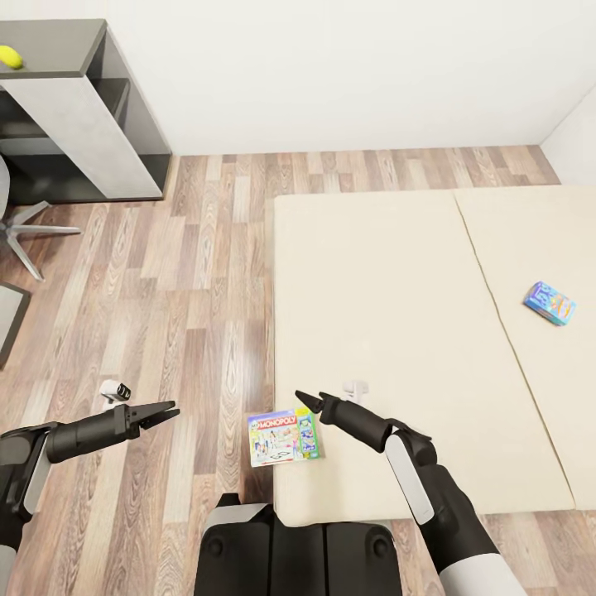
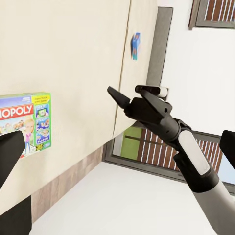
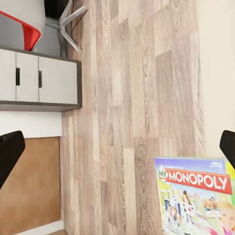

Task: Put all the toys in the child's room - the three board games (two on the bed and one on the table), the two jigsaw puzzles on the table, and the tennis ball on the table - inside the toy box on the table in the child's room.

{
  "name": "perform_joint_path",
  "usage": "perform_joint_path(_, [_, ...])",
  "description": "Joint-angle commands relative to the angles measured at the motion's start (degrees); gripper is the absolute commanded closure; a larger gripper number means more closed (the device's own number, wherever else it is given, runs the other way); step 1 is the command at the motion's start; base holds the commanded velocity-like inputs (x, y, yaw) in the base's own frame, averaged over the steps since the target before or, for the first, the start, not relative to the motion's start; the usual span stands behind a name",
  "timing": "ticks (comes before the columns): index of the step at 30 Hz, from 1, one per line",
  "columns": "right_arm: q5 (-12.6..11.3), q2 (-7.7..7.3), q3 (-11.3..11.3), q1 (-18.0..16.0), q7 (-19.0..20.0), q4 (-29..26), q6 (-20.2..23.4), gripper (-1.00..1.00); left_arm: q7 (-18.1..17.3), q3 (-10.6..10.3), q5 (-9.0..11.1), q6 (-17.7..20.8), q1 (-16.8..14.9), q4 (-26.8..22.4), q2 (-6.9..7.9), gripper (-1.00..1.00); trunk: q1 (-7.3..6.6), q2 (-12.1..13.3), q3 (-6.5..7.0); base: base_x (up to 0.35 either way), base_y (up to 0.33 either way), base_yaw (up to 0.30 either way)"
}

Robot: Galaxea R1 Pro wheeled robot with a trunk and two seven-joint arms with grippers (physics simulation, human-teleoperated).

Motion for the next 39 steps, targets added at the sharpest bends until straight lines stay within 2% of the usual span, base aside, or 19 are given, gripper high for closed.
perform_joint_path(1, [-0.5,0.02,-0.1,0.0,-0.1,0.0,0.3,-1.0,-0.3,0.0,-0.1,0.6,0.0,0.0,0.01,-1.0,0.03,-0.1,-0.06,0.0,0.0,0.0])
perform_joint_path(19, [-0.4,0.02,-0.1,0.0,-0.3,0.1,-0.3,-1.0,-0.3,0.0,-0.3,0.5,0.0,-0.1,-0.01,-1.0,0.03,-0.1,0.01,0.0,0.0,0.0])
perform_joint_path(30, [-0.3,0.01,0.1,0.0,-1.8,2.2,-3.6,-1.0,-0.3,0.0,-0.8,0.0,0.0,0.2,0.04,-1.0,0.03,-0.1,0.92,0.0,0.0,0.0])
perform_joint_path(36, [-0.1,0.02,0.4,0.0,-3.1,3.0,-4.4,-1.0,-0.2,-0.1,-1.0,-0.4,0.1,1.0,0.96,-1.0,0.03,-0.1,1.49,0.0,0.0,0.0])
perform_joint_path(39, [-0.1,0.0,0.5,0.0,-3.2,3.2,-4.5,-1.0,3.5,-0.1,-1.0,-0.5,0.1,1.1,1.22,-1.0,0.03,-0.1,1.77,0.0,0.0,0.0])
